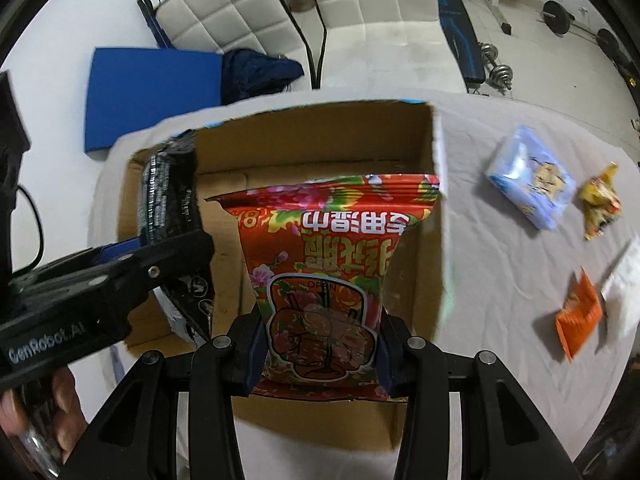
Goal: Organize snacks
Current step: 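Carry both packs into the box and open both grippers to release them, then move both grippers back toward the remaining packs, then grasp the orange pack with the left gripper while the right grasps the white bag, then carry both into the box and open both grippers beside the other packs, then move both grippers toward the blue pack and yellow chip bag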
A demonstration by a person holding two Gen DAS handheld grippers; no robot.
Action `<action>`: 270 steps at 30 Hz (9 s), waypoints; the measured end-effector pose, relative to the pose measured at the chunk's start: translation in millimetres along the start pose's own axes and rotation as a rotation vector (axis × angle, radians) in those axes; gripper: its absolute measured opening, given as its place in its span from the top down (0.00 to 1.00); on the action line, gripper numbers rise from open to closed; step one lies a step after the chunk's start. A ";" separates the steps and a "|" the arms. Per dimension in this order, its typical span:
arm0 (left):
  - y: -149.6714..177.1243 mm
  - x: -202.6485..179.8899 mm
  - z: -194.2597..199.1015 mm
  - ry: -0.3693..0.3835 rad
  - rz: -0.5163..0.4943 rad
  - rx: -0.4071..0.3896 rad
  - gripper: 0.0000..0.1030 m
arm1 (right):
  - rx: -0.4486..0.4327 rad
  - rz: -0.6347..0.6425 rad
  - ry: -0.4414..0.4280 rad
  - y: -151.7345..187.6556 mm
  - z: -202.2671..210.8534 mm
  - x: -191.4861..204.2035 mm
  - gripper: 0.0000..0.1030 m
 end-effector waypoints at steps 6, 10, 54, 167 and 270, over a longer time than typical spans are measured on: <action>-20.5 8.2 -37.2 0.011 -0.041 0.089 0.50 | 0.049 0.016 0.059 -22.8 -35.2 3.1 0.55; -30.1 10.7 -55.9 0.022 -0.048 0.135 0.50 | 0.076 0.014 0.082 -33.7 -46.5 6.7 0.55; 117.3 13.4 98.1 -0.228 -0.042 -0.259 0.03 | -0.154 0.018 0.203 81.7 55.8 45.8 0.00; 92.2 -99.0 84.8 -0.183 -0.110 -0.228 0.61 | -0.056 -0.140 -0.092 64.7 94.7 -140.0 0.27; 190.2 9.2 176.6 -0.276 0.021 -0.357 0.04 | -0.200 0.017 0.092 152.3 120.5 56.7 0.00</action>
Point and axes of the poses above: each gripper's, at about its wrist camera, not at the fingertips, and z roughly against the way its jaws point, x to its left, y to its underside, the point moved 1 cm from there along -z, roughly the way its jaws point, and after that the axes turned 1 degree about y, right-handed, at the moved point
